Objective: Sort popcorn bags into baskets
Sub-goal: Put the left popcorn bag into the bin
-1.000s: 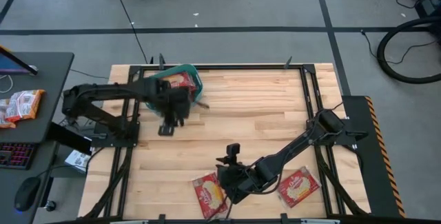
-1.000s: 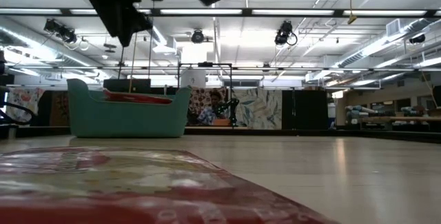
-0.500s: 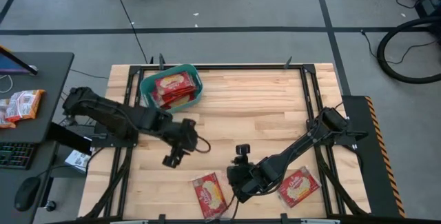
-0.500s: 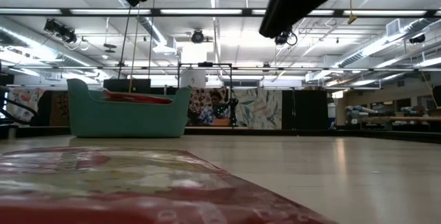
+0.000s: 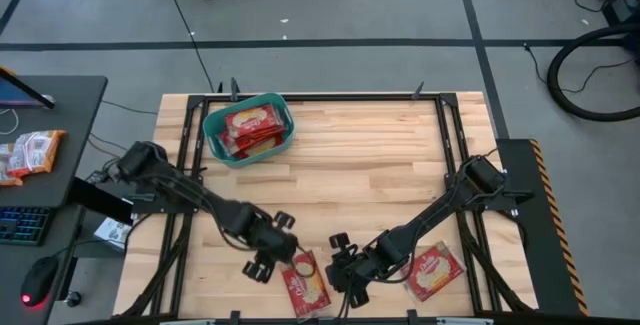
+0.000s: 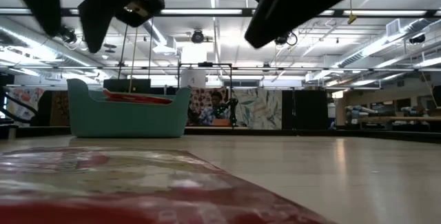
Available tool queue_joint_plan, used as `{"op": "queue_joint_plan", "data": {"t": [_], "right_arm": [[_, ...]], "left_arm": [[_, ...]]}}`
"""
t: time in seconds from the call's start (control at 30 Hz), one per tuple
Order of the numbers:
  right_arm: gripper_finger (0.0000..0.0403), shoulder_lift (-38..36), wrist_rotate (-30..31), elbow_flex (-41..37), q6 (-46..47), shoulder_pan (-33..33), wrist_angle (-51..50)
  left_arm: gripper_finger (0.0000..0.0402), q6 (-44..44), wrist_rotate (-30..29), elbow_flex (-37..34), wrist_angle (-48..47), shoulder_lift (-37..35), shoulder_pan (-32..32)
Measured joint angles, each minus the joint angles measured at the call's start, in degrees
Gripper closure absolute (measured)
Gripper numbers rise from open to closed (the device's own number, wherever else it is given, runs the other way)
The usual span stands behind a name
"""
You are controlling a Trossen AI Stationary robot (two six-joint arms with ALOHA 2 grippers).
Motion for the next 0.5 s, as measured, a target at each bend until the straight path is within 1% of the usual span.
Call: {"op": "queue_joint_plan", "data": {"t": [0.2, 0.3, 0.37, 0.4, 0.5], "right_arm": [[0.0286, 0.20, -1.09, -2.85, 1.72, -0.13, 4.42], [0.0286, 0.75, -0.35, -4.52, 0.21, -0.15, 7.48], [0.0286, 1.25, 1.76, -5.57, -2.22, 0.06, 10.55], [0.0286, 1.36, 3.41, -5.86, -3.82, 0.34, 10.37], [0.0286, 2.02, 7.72, -5.93, -11.47, 1.35, 11.49]], "left_arm": [[0.0260, -0.01, -0.16, 0.00, 4.39, 5.62, -2.33], [0.0260, 0.00, -0.37, 0.00, 7.10, 8.36, -2.77], [0.0260, 0.00, -0.55, 0.00, 8.46, 9.85, -2.99], [0.0260, 0.02, -0.55, 0.00, 9.30, 10.49, -3.18], [0.0260, -0.02, -0.73, 0.02, 10.65, 12.38, -3.23]]}}
